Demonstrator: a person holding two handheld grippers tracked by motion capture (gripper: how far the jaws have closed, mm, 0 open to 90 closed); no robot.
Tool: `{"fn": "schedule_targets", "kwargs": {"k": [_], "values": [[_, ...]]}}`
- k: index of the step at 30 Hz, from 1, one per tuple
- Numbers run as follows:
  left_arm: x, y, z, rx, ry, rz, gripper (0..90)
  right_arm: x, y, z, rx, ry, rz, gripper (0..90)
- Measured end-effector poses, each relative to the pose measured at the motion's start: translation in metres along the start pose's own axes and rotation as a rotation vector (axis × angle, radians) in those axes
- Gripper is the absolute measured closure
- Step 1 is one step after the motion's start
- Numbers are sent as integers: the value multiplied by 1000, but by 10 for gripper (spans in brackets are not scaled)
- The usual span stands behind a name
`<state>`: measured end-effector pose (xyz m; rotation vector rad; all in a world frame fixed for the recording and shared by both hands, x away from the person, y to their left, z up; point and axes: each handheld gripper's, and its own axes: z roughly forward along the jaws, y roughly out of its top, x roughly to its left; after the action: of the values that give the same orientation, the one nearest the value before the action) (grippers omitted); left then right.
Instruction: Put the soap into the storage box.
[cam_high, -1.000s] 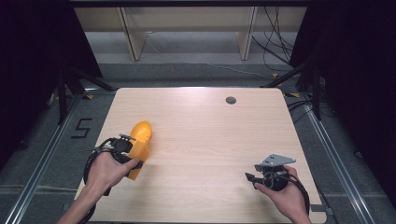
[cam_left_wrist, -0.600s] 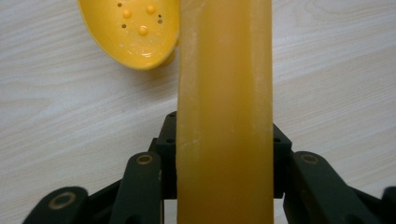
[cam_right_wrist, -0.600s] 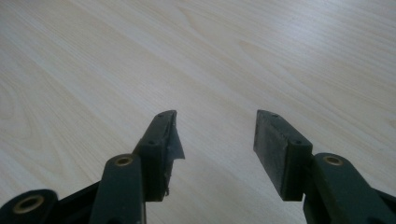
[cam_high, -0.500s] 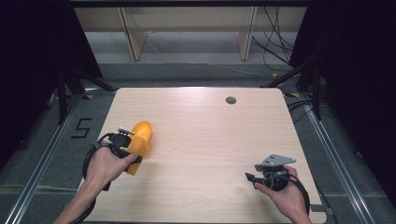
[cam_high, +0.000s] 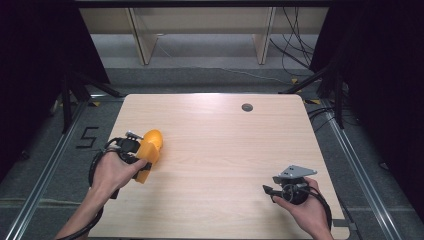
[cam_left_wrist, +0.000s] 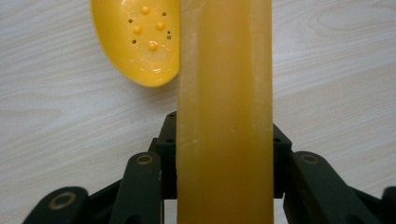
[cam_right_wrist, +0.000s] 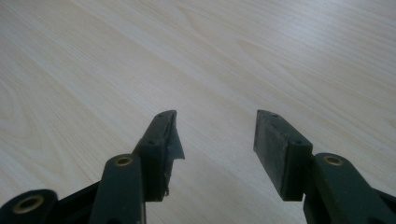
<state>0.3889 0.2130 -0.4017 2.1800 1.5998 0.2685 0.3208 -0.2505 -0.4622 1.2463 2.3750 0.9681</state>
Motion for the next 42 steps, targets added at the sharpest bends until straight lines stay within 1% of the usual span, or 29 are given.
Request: {"fn": "schedule_targets", "kwargs": {"k": [3, 4, 6, 7, 8, 9, 10, 13, 15, 16, 17, 19, 22, 24, 25, 26, 29, 31, 33, 34, 35, 38, 39, 40, 41, 42], "values": [[0, 2, 0, 8, 3, 0, 605, 0, 0, 0, -3, -1, 2, 496], [1, 4, 0, 3, 3, -10, 605, -1, 0, 0, -11, -3, -9, 496], [1, 5, -1, 1, 4, -12, 605, -1, 0, 0, -12, -4, -12, 496], [1, 7, -1, -1, 4, -26, 606, -2, 0, 1, -18, -7, -28, 496], [3, 8, -1, 3, 4, -8, 605, -2, 0, 1, -19, -7, -24, 496], [3, 8, -1, 3, 4, -8, 605, -2, 0, 1, -19, -7, -24, 496], [3, 11, 0, 1, 4, -31, 605, -2, 0, 0, -19, -6, -23, 496], [5, 12, 1, -9, 2, -37, 606, -2, 0, 0, -15, -6, -28, 496], [7, 14, 1, -1, 7, -35, 605, -2, 0, 0, -10, -8, -26, 496], [8, 15, 3, -4, 7, -36, 605, -2, 0, 1, -18, -6, -29, 496], [9, 16, 3, 1, 12, -53, 605, -2, 0, 1, -15, -3, -25, 496], [12, 18, 4, -1, 13, -51, 605, -2, 0, 1, -20, -5, -23, 495], [13, 19, 4, 3, 13, -60, 605, -2, 0, 0, -10, -5, -20, 496], [14, 21, 4, -2, 10, -62, 605, -2, 0, 0, -10, -8, -27, 496], [15, 22, 4, 8, 7, -61, 605, -2, 0, 0, -11, -8, -27, 496], [15, 23, 4, -1, 13, -70, 605, -2, 0, 0, -11, -8, -27, 495], [17, 26, 5, -9, 14, -74, 606, -2, 0, 0, -17, -5, -24, 496], [18, 28, 5, -9, 21, -78, 605, -2, 0, 0, -17, -6, -25, 496], [19, 32, 6, -20, 26, -86, 605, -2, 0, 0, -18, -6, -25, 495], [19, 35, 7, -22, 27, -93, 605, -3, 0, 1, -24, -9, -42, 496], [19, 35, 7, -22, 27, -93, 605, -2, 0, 0, -17, -6, -23, 495], [19, 40, 9, -23, 30, -101, 606, -2, 0, 0, -18, -5, -25, 496], [19, 42, 12, -32, 33, -109, 605, -4, 0, 1, -23, -8, -46, 495], [19, 42, 12, -32, 33, -109, 605, -2, 0, 0, -10, -6, -25, 495], [20, 45, 14, -30, 47, -109, 605, -2, 0, 0, -11, -7, -26, 495], [20, 46, 15, -36, 49, -109, 605, -2, 0, 0, -11, -6, -26, 495]]}}
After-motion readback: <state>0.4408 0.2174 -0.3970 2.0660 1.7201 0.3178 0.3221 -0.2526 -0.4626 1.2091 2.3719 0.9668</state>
